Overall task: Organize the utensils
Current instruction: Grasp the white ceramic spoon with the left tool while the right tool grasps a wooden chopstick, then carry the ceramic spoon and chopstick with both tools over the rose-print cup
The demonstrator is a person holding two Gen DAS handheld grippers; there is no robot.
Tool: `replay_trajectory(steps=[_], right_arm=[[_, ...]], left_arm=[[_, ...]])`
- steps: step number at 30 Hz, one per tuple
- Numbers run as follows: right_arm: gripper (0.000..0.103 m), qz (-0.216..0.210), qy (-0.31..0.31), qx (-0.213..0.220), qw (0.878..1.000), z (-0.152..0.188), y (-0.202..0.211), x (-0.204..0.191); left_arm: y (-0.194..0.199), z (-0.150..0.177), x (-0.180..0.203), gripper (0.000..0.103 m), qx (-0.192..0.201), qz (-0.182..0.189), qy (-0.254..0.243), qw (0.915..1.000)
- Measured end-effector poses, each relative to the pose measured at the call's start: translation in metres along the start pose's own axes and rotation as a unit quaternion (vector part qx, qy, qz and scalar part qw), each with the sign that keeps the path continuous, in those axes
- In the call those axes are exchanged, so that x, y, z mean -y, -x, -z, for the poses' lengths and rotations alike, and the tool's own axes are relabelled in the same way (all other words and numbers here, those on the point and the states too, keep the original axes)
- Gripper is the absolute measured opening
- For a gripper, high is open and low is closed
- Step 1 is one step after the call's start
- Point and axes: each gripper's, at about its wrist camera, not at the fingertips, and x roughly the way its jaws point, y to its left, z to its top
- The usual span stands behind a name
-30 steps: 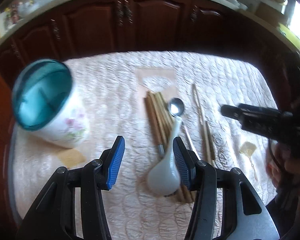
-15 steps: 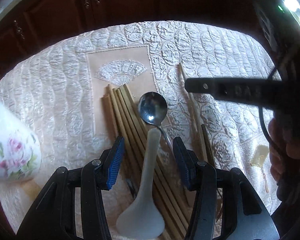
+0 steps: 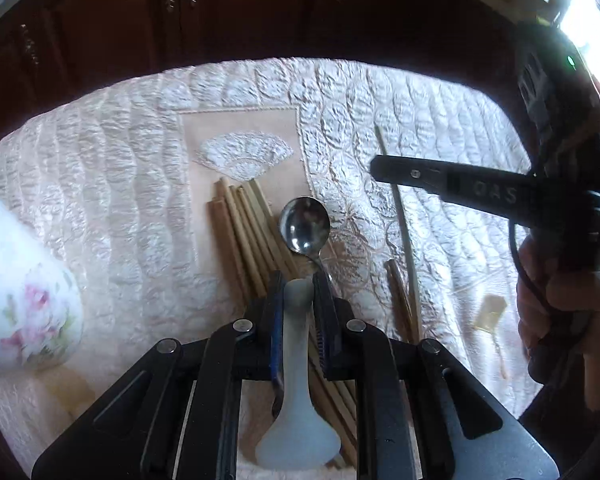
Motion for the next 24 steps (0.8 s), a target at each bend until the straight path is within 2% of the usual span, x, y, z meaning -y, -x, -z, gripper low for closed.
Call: replay_trajectory(steps=[7, 11, 14, 16, 19, 24], right_arm=[[0.006, -0.029, 0.036, 0.05, 0.998, 0.015, 0.073, -0.032], [0.005, -0.038, 0.061, 0.075, 0.995, 0.024, 0.113, -0.055], [0.005, -0.04, 0.078, 0.085, 0.992, 0.028, 0.124, -0.077], [0.005, -0.036, 0.088, 0.092, 0.991, 0.029, 0.132, -0.087], [0.005, -0.041, 0.099, 0.098, 0.989, 0.027, 0.142, -0.1], [0.005, -0.061, 0.124, 0.122, 0.983, 0.018, 0.164, -0.132]], left_arm=[[0.078, 0.033, -0.019, 0.011, 0.053, 0.009, 0.022, 0.9983], [0.107, 0.049, -0.027, 0.01, 0.075, 0.006, 0.03, 0.9967], [0.121, 0.057, -0.034, 0.01, 0.086, 0.008, 0.038, 0.9955], [0.127, 0.061, -0.037, 0.006, 0.087, 0.0, 0.042, 0.9953], [0.146, 0.067, -0.046, 0.006, 0.09, 0.007, 0.062, 0.9939], [0.186, 0.065, -0.057, 0.006, 0.117, 0.006, 0.069, 0.9908]])
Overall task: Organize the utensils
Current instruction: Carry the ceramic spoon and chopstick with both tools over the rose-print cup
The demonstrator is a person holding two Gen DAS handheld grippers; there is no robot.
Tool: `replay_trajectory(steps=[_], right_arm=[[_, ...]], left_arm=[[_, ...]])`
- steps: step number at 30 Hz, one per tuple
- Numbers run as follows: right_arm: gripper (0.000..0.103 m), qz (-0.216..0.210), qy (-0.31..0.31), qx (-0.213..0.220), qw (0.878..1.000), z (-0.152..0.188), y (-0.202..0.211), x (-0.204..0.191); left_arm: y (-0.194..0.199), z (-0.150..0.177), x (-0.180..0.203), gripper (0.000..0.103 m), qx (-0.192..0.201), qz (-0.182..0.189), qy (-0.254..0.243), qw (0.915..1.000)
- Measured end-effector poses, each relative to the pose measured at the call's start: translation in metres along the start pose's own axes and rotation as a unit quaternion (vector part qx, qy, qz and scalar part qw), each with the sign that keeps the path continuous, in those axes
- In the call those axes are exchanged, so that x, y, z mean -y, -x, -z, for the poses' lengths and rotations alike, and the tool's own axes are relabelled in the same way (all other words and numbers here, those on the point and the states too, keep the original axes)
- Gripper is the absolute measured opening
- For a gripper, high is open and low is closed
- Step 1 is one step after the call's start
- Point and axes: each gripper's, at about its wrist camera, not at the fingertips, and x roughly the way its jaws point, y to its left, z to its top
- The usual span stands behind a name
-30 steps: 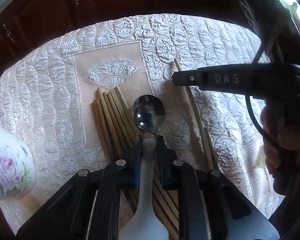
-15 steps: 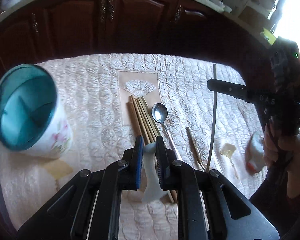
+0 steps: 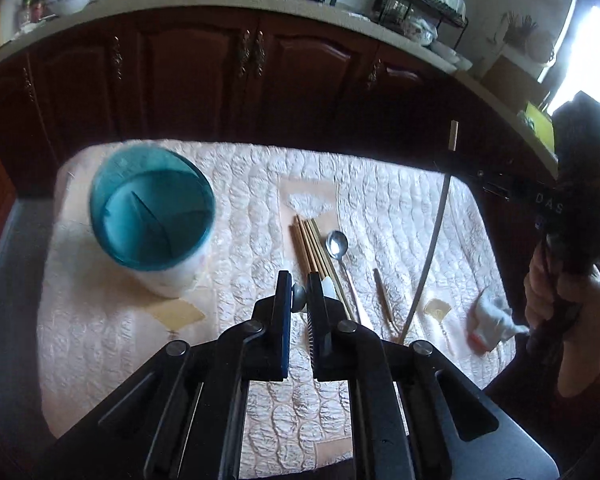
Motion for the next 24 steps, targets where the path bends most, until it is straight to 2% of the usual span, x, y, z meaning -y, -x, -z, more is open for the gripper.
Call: replay_trajectory(steps=[5, 9, 13, 17, 24], right_arm=[[0.005, -0.023, 0.006, 0.045, 0.999, -0.033, 0.004, -0.028], [0.005, -0.043, 0.006, 0.069, 0.997, -0.064, -0.008, -0.054], [0.005, -0.047, 0.011, 0.083, 0.995, -0.09, -0.029, -0.08], [0.005, -0.048, 0.024, 0.099, 0.994, -0.113, -0.052, -0.105], [0.005, -0.034, 0.048, 0.121, 0.991, -0.134, -0.102, -0.133]], left_arm=[[0.057, -0.028, -0.017, 0.006, 0.052, -0.047, -0.014, 0.9975], [0.08, -0.049, -0.04, 0.006, 0.073, -0.1, -0.013, 0.9922], [0.077, -0.059, -0.064, 0.006, 0.068, -0.14, -0.004, 0.9878], [0.058, -0.062, -0.08, 0.006, 0.047, -0.168, -0.008, 0.9846], [0.014, -0.063, -0.104, 0.006, 0.012, -0.195, -0.009, 0.9807]])
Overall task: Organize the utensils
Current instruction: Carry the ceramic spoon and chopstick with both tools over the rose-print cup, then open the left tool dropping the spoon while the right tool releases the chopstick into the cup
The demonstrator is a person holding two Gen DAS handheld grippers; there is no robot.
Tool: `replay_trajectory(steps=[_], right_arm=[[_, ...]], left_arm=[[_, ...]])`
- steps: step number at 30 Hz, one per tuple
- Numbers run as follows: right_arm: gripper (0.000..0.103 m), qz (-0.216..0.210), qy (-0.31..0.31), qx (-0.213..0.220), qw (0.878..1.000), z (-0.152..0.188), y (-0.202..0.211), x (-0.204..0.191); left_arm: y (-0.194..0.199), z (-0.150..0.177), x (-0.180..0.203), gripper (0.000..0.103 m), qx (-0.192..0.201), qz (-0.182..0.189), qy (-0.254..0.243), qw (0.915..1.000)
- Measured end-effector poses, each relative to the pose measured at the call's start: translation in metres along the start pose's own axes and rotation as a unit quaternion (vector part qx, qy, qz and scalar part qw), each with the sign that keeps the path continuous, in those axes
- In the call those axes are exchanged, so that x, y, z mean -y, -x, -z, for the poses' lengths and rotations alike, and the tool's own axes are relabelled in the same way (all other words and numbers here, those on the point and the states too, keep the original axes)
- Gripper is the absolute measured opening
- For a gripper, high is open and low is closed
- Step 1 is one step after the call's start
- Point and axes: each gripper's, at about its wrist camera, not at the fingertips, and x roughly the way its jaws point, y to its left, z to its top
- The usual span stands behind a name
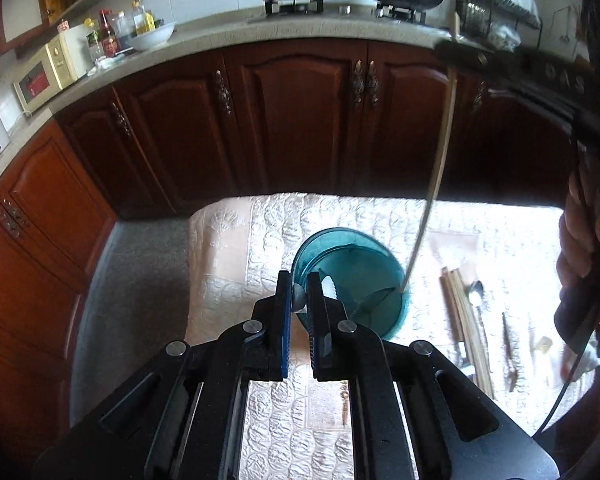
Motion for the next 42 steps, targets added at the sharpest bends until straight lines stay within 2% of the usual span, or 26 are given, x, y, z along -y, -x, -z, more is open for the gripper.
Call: replay_trajectory(steps=[6, 13, 19, 20, 21, 22, 24, 28, 37, 42], right_arm=[[0.005, 0.011, 0.027, 0.004, 1.0, 0.018, -0.044, -0.008], [0.005, 0.001, 0.022, -0.088, 0.996, 0.058, -0.093, 0.004], [0.006, -0.009, 0.003, -0.151, 0.988, 0.082, -0.11, 0.02], [0.007, -0.011, -0.004, -0.167, 0.986, 0.084, -0.112, 0.023], [0.016, -0.01, -0.007, -0.179, 0.984, 0.087, -0.113, 0.025], [0.033, -0.005, -0.01, -0.185, 0.983, 0.088, -0.112, 0.027], [0.043, -0.006, -0.015, -0.178, 0.984, 0.092, -0.106, 0.031], [0.043, -0.005, -0.02, -0.176, 0.984, 0.099, -0.091, 0.038], [0.046, 0.024, -0.019, -0.163, 0.986, 0.113, -0.036, 0.046], [0.046, 0.049, -0.02, -0.153, 0.987, 0.124, 0.002, 0.053]], left_arm=[[-0.028, 0.003, 0.001, 0.006, -0.014, -0.013, 0.011, 0.9998], [-0.053, 0.01, 0.005, 0.006, -0.028, -0.006, 0.033, 0.999], [-0.056, 0.018, 0.01, 0.009, -0.026, -0.005, 0.049, 0.9984], [-0.056, 0.02, 0.012, 0.011, -0.025, -0.005, 0.05, 0.9984], [-0.055, 0.021, 0.013, 0.018, -0.024, -0.003, 0.05, 0.9984], [-0.054, 0.021, 0.013, 0.029, -0.023, 0.002, 0.052, 0.9984], [-0.051, 0.023, 0.012, 0.04, -0.019, 0.012, 0.059, 0.998], [-0.043, 0.026, 0.01, 0.048, -0.011, 0.002, 0.069, 0.9975], [-0.013, 0.038, 0.028, 0.049, 0.031, -0.032, 0.063, 0.997], [0.004, 0.045, 0.045, 0.049, 0.053, -0.037, 0.055, 0.9964]])
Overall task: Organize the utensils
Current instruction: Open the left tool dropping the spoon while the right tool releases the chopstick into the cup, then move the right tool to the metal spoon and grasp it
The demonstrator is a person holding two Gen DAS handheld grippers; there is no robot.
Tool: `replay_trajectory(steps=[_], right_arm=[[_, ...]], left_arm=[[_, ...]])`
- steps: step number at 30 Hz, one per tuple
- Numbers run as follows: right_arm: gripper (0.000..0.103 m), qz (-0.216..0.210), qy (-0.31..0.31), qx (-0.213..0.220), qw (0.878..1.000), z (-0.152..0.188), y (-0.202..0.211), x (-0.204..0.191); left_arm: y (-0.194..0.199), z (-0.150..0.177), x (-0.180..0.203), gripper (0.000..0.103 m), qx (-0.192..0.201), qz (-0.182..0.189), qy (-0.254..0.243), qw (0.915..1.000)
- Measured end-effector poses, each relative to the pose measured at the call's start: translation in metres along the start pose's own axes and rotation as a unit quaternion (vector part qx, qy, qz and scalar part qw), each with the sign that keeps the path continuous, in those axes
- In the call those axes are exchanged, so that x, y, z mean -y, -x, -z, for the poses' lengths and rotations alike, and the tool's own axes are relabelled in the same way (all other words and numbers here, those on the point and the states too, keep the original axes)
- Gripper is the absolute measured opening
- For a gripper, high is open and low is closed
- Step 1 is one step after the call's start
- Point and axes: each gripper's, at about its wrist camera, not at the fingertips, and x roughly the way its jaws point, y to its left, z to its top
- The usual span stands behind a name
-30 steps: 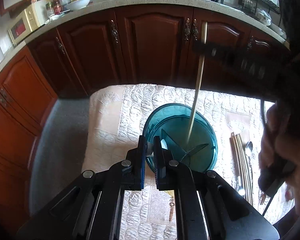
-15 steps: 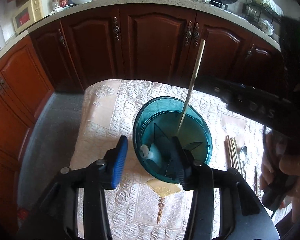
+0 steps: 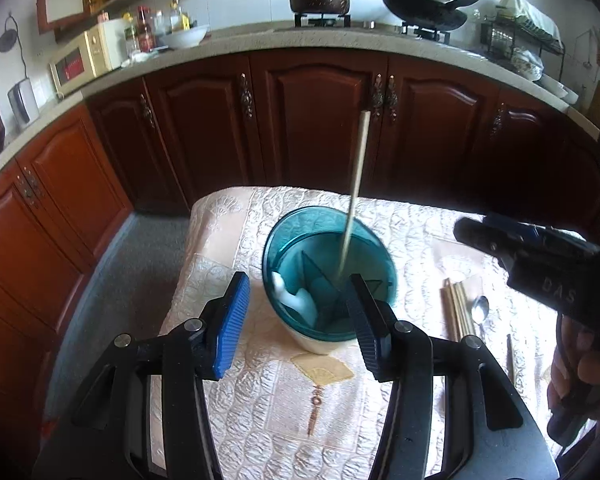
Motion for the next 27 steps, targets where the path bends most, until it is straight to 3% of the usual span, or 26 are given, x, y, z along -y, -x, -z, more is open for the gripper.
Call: replay_trajectory(steps=[9, 17, 27], right_arm=[[0.047, 0.046, -0.002, 0.001, 0.999, 0.04, 0.05, 0.026], [0.055, 0.092, -0.014, 0.001, 0.996, 0.075, 0.087, 0.058], [0.058, 0.123, -0.04, -0.021, 0.991, 0.103, 0.101, 0.093]], left_arm=[[0.024, 0.014, 0.042, 0.049, 0.023, 0.016, -0.031, 0.9991], [0.032, 0.023, 0.079, 0.049, 0.029, 0.042, -0.049, 0.9975], [0.022, 0.032, 0.108, 0.049, 0.012, 0.063, -0.062, 0.996]])
